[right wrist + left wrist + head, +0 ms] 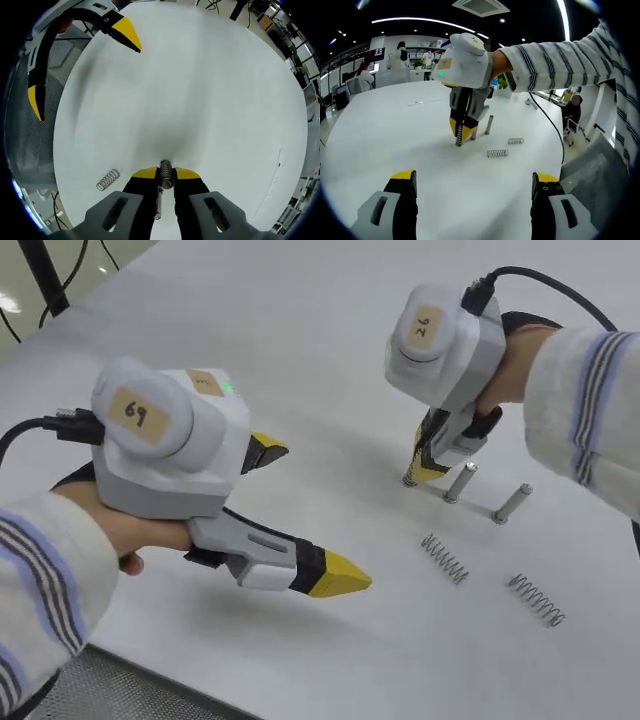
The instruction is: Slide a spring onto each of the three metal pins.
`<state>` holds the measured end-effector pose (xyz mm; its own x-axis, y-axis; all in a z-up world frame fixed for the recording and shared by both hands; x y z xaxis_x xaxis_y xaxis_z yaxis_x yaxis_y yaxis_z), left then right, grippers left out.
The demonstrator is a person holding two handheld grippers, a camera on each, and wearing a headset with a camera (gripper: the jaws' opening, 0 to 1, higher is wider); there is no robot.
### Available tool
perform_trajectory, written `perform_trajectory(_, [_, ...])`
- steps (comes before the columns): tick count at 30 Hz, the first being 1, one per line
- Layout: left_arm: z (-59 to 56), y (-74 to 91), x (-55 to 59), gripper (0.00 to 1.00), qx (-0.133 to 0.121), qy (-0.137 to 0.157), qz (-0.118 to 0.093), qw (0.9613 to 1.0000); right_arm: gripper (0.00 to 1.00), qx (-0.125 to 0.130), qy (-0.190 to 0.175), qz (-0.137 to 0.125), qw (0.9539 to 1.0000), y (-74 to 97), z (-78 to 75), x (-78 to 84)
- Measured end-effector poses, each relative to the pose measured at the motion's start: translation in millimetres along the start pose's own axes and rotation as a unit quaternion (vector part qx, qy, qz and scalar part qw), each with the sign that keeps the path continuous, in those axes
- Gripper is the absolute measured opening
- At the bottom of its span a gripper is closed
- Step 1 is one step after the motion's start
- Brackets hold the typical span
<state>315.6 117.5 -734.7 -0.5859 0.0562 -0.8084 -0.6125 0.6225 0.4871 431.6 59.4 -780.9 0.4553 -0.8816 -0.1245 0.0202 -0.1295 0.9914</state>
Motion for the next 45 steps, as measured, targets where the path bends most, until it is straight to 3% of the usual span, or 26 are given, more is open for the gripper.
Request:
perform_trajectory(10, [1.5, -0.5, 0.8, 0.92, 0.002, -0.003, 0.005, 1.0, 0.09, -0.004, 0.005, -0.001, 1.0, -1.3, -0.5, -2.5])
perform_trajectory(13, [1.3, 0.6, 1.5, 0.91, 0.003, -0.005, 0.007, 1.0, 0.09, -0.004, 0.027, 0.001, 0.9996, -2.0, 2.5, -1.9])
perform_trajectory(19, [0.0, 1.0, 11.0, 0.9, 0.007, -0.005, 0.025, 0.9996, 0.16, -0.002, 0.029, 0.001, 0.9996, -3.9, 1.3, -0.4])
perform_trajectory(24, [2.7, 4.2, 6.8, 0.91, 0.003, -0.003, 0.019, 0.9998, 0.16, 0.0, 0.033, -0.002, 0.9995, -1.3, 1.4, 0.8])
perform_trajectory(31, [6.4, 9.4, 3.2, 0.91, 0.0, -0.014, 0.024, 0.9996, 0.25, 0.011, 0.032, -0.024, 0.9991, 21.0, 5.5, 2.2])
perform_trajectory(34, [9.4, 11.8, 0.6, 0.92, -0.008, -0.027, 0.019, 0.9994, 0.24, 0.02, 0.032, -0.028, 0.9989, 32.6, 5.8, 7.6])
perform_trajectory(45, [11.3, 15.9, -1.8, 0.92, -0.008, -0.021, 0.023, 0.9995, 0.26, 0.041, 0.012, -0.062, 0.9971, 69.7, 17.8, 13.5])
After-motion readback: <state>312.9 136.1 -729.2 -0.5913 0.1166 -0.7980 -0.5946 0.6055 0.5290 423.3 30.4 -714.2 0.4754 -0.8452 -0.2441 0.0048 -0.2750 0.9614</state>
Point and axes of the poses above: the centre of the closed fingertips' face, and the gripper's own axes: y roughly backward along the fingers, z roughly to its left, x roughly out of its underside, the point moved 2 cm from there along y, roughly backward along the fingers, and after that the axes turned 11 degrees about y, right-handed, at the moved point
